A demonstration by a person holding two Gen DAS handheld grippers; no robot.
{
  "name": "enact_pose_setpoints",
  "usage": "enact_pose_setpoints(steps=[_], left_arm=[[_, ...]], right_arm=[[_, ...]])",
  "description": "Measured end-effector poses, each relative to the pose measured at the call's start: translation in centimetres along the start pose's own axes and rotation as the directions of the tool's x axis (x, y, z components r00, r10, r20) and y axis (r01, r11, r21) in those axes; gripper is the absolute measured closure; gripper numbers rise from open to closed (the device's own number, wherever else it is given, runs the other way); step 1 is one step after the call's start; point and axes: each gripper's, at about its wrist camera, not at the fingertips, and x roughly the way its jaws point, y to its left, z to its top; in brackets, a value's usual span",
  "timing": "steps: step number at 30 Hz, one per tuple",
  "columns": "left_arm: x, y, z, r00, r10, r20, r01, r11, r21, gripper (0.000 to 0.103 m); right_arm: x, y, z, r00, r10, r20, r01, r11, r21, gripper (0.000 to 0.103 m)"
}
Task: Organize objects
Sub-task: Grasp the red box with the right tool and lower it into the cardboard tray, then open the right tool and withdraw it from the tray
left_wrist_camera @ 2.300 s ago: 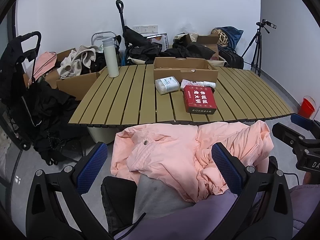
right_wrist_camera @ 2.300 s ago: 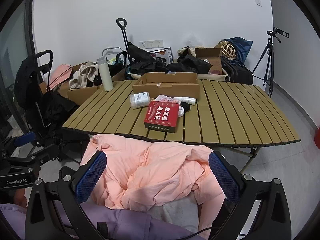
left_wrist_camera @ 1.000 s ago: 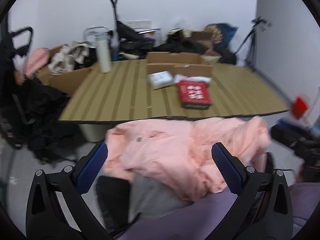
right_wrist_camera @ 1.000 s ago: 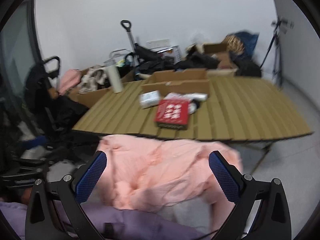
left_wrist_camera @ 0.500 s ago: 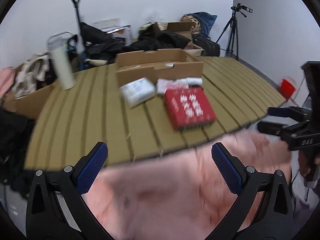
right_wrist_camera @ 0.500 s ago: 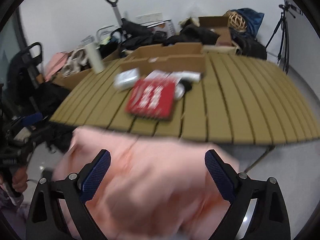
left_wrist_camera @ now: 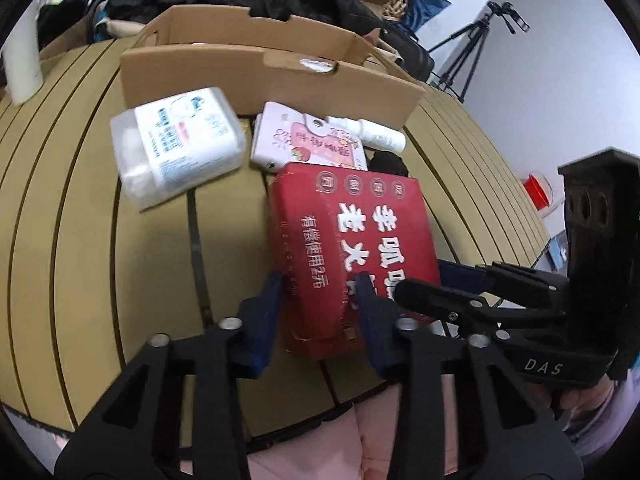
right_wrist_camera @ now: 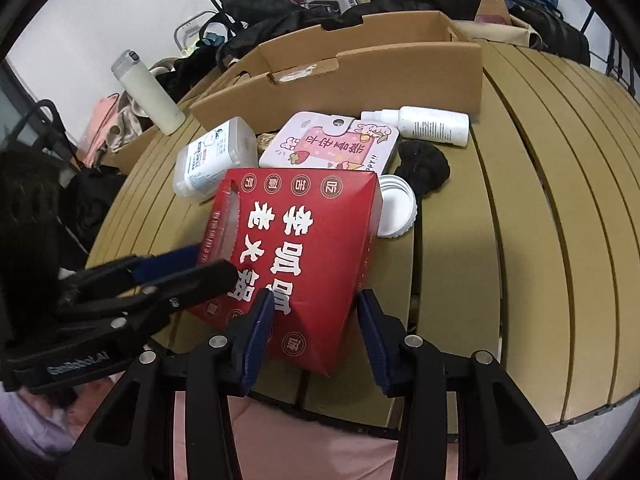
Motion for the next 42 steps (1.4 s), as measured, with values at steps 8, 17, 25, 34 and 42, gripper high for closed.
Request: enact_pose_setpoints(steps=[8, 17, 25, 34, 42], left_arm=[[-5.2, -1.6, 2.2, 0.996, -0.037, 0.087, 0.039, 0.999, -0.026, 0.074], [-6.3, 0.2, 17.7, 0.985, -0.017, 0.174, 0.021, 0.999, -0.024, 0.074], [3.9, 9.7, 25.6, 0.973, 0.225, 0.048, -0.22, 0.971, -0.093, 0.072], [6.5, 11.0, 26.1, 0.972, 0.225, 0.074, -0.223, 0.974, -0.028, 0.04], [-0.4, 7.5, 25.2, 0.949, 0.27, 0.162, -0.272, 0.962, -0.01, 0.03]], right_arm=[[-5.0, 3.0, 0.7, 0.996, -0.057, 0.072, 0.062, 0.996, -0.068, 0.062], [-4.7, 5.6, 16.9, 0.983, -0.105, 0.149, 0.132, 0.974, -0.186, 0.062], [10.4, 4.6, 28.6, 0.998, -0.065, 0.001, 0.064, 0.984, -0.166, 0.062], [17.0, 2.8, 30.1, 0.983, -0.175, -0.054, 0.164, 0.972, -0.168, 0.02], [11.7, 3.4, 29.1, 0.986, -0.163, 0.015, 0.164, 0.971, -0.175, 0.02]])
